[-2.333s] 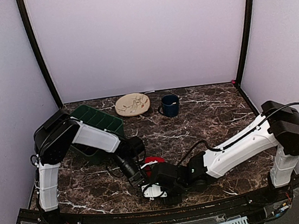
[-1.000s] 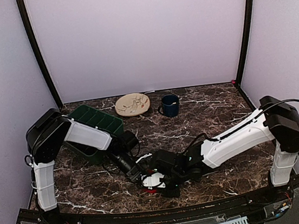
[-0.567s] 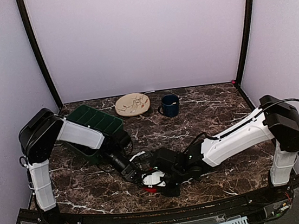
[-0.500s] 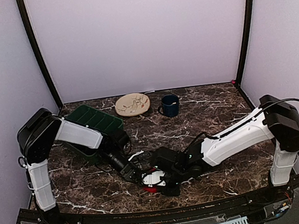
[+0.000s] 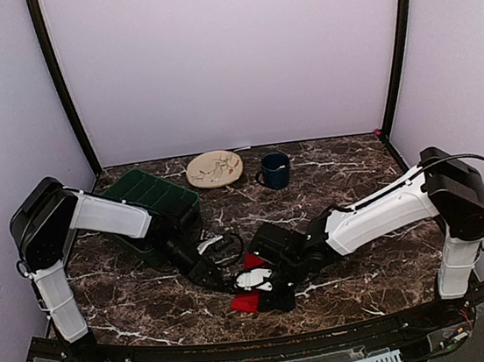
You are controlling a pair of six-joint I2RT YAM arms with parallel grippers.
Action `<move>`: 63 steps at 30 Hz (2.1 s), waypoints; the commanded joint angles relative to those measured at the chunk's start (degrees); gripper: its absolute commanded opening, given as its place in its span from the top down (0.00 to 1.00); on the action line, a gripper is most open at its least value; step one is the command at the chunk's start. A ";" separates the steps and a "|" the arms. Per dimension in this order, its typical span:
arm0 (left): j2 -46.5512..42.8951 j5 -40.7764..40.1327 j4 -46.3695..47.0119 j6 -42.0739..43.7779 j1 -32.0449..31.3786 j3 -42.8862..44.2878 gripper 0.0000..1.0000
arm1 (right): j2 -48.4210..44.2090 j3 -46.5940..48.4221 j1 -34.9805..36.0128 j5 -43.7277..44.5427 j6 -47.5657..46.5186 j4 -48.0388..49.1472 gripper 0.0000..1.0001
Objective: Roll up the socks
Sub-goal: Roll the sock at the center of the board.
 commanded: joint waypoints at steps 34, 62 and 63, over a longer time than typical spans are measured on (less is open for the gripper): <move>-29.30 -18.17 27.69 8.35 -13.17 -22.17 0.61 | 11.58 7.13 -13.46 -37.45 5.36 -10.77 1.00; -17.48 -15.68 26.45 23.23 -22.24 -15.86 0.63 | 11.56 4.93 -14.04 -41.60 8.86 -8.20 1.00; -17.03 -15.59 26.41 23.24 -22.29 -15.61 0.63 | 11.54 4.93 -14.03 -41.68 8.89 -8.17 1.00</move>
